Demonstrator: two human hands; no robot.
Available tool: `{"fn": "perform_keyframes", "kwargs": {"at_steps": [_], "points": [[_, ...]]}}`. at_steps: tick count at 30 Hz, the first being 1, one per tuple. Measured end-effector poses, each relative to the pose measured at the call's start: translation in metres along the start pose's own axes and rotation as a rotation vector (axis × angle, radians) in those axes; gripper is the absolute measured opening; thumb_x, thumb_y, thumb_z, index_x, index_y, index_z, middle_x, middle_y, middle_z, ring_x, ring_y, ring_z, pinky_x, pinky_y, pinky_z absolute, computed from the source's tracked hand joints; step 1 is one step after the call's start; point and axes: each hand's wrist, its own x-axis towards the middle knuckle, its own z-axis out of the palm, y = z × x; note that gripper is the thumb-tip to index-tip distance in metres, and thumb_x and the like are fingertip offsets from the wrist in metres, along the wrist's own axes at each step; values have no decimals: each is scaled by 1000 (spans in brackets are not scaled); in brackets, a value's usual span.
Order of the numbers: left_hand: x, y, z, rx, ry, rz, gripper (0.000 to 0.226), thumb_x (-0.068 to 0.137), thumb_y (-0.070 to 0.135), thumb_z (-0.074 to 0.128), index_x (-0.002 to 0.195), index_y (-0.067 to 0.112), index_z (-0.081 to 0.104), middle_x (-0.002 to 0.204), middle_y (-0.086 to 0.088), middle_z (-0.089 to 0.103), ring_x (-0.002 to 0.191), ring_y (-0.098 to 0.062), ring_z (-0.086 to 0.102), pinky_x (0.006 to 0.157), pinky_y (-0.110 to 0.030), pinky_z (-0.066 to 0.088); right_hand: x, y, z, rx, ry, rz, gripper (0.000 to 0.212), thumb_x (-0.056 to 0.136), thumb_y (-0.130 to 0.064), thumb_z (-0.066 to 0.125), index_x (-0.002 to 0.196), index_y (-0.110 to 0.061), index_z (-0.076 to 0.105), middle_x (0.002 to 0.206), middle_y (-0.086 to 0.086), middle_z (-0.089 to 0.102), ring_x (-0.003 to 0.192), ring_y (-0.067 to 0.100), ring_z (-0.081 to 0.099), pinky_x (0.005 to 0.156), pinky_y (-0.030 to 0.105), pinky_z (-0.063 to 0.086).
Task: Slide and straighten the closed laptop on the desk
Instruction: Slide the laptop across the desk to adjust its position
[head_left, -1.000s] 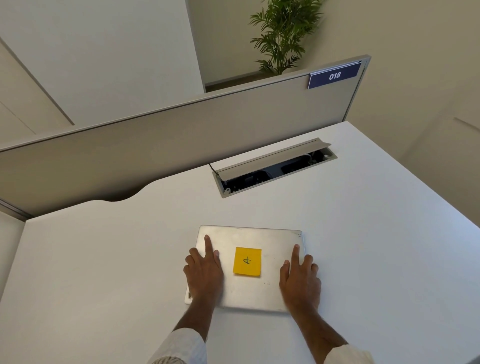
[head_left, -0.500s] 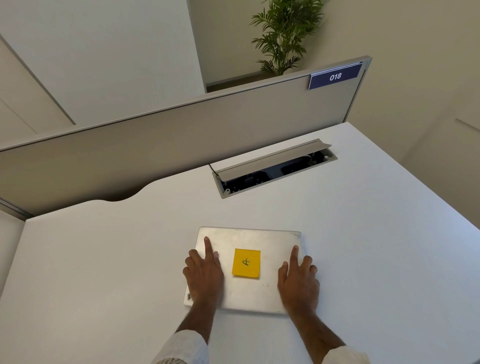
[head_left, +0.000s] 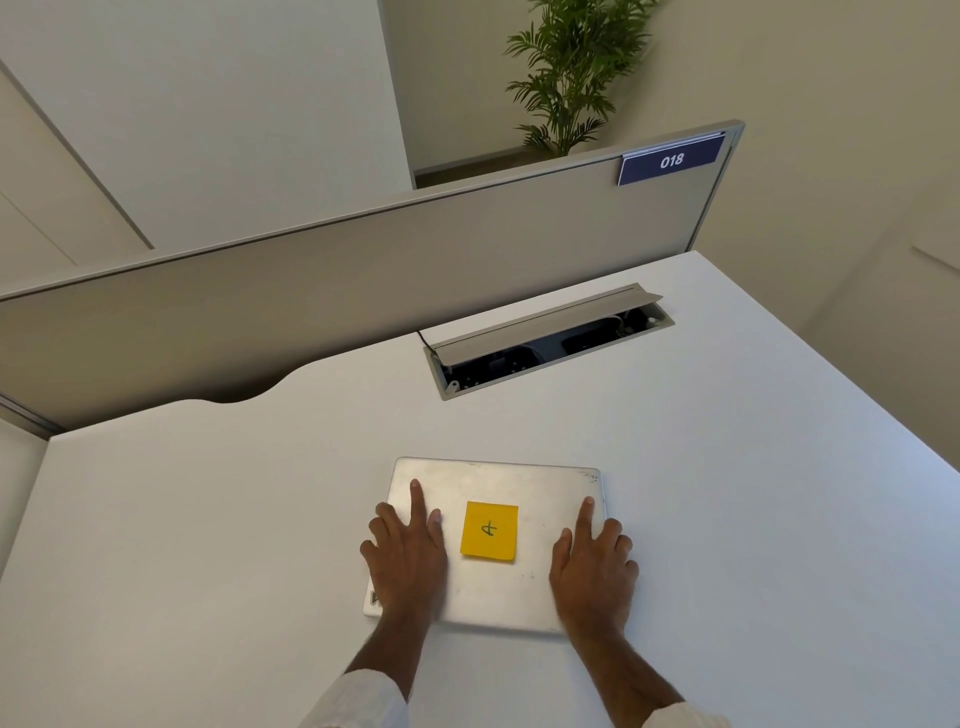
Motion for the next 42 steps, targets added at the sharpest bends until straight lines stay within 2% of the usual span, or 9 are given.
{"fn": "perform_keyframes", "kwargs": {"at_steps": [4, 8, 11, 14, 17, 19, 31, 38, 42], "points": [[-2, -8, 0, 11, 25, 86, 69, 95, 60, 8, 156, 31, 25, 159, -23, 28, 133, -43, 41, 97, -58, 38, 1, 6, -1, -13, 24, -27, 61, 96, -40, 43, 150, -13, 34, 144, 22, 42, 99, 34, 55, 69, 42, 51], [-4, -7, -5, 4, 31, 99, 73, 92, 63, 2, 157, 34, 18, 165, -23, 13, 143, -44, 31, 105, -64, 31, -5, 11, 0, -24, 44, -48, 66, 96, -45, 39, 153, -15, 27, 151, 24, 35, 103, 35, 55, 72, 43, 52], [-4, -6, -7, 30, 0, 52, 73, 92, 66, -4, 157, 37, 10, 163, -26, 12, 135, -41, 38, 98, -56, 40, -8, 14, 0, -16, 49, -46, 67, 96, -48, 39, 153, -15, 27, 148, 23, 38, 102, 34, 56, 72, 43, 54], [-5, -8, -5, 51, -11, 10, 76, 89, 70, 2, 157, 37, 13, 152, -26, 30, 117, -33, 48, 85, -44, 45, -10, 13, 0, 8, 32, -33, 67, 95, -50, 39, 152, -16, 29, 137, 20, 45, 96, 32, 56, 67, 41, 54], [-6, -8, -2, 43, -24, -14, 79, 89, 73, -1, 156, 36, 19, 124, -16, 48, 99, -28, 50, 76, -38, 44, -13, 10, 1, 21, 9, -20, 67, 95, -52, 39, 151, -16, 33, 123, 16, 50, 91, 29, 55, 60, 39, 54], [-6, -6, -2, 16, -31, -18, 84, 87, 74, -3, 155, 33, 25, 109, -12, 49, 93, -26, 48, 72, -38, 43, -13, 10, 2, 17, 10, -15, 67, 96, -54, 35, 151, -17, 34, 121, 14, 50, 92, 28, 54, 58, 37, 55], [10, -9, -9, -171, -109, -90, 84, 82, 85, 28, 152, 39, 29, 111, -8, 43, 99, -27, 45, 81, -39, 45, -6, 7, 11, 141, 46, 22, 65, 95, -57, 34, 149, -22, 30, 115, 10, 44, 92, 27, 55, 56, 39, 56], [11, -24, -11, -564, -179, -95, 102, 67, 89, 53, 153, 44, 22, 115, -9, 47, 115, -32, 47, 91, -44, 49, -4, 14, 14, 187, 74, -2, 59, 94, -51, 40, 146, -21, 37, 106, 9, 41, 86, 28, 58, 51, 38, 55], [8, -24, -11, -683, -194, -114, 104, 64, 89, 56, 153, 47, 22, 117, -9, 47, 119, -31, 48, 93, -45, 50, -4, 15, 15, 198, 83, -9, 59, 95, -51, 39, 146, -22, 35, 105, 7, 40, 85, 27, 58, 49, 37, 55]]}}
